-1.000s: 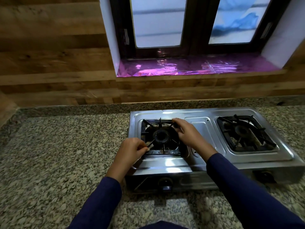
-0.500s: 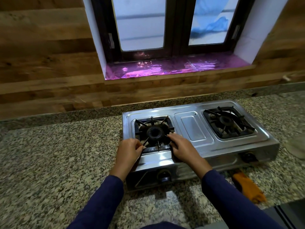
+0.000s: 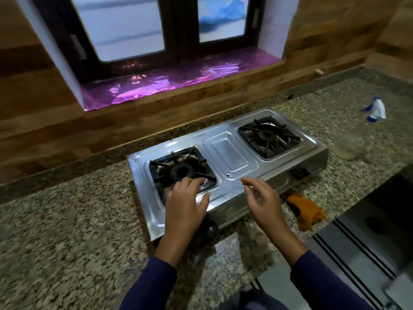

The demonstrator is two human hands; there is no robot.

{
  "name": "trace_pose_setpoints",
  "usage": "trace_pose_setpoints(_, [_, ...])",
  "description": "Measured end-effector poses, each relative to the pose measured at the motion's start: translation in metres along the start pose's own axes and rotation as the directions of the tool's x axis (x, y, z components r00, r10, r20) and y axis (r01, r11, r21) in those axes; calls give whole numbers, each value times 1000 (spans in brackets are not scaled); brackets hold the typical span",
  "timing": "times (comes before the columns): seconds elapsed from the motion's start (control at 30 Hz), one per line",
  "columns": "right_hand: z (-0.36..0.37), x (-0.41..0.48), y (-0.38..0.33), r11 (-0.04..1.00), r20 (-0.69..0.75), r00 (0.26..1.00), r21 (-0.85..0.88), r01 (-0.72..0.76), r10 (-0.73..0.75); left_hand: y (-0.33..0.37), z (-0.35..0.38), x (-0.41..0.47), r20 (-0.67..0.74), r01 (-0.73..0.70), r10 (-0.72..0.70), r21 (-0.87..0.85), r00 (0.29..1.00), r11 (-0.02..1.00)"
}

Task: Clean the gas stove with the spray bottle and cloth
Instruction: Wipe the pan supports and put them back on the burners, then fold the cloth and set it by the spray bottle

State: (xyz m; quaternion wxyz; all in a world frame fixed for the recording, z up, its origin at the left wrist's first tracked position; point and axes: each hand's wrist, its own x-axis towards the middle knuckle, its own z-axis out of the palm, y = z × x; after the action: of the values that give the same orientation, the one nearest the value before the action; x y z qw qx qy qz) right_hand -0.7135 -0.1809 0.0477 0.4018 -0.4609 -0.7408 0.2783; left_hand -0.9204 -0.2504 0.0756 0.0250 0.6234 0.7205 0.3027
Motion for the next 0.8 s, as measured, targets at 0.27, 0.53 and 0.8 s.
trace_pose_setpoints(0.27, [-106,-28,134,866,-172,874,-143,-479,455,100,95,-4,302,-141,235,-302,924,943])
trace_pose_setpoints(0.53, [-133,11,226,772,189,800,-458,-442,570,179,220,19,695,433,-257,-87,672,897])
trace_pose_setpoints(0.8, [-175,30,244,797,400,717,-61,-600,571,231,283,38,661,773,-490,-223,568,594])
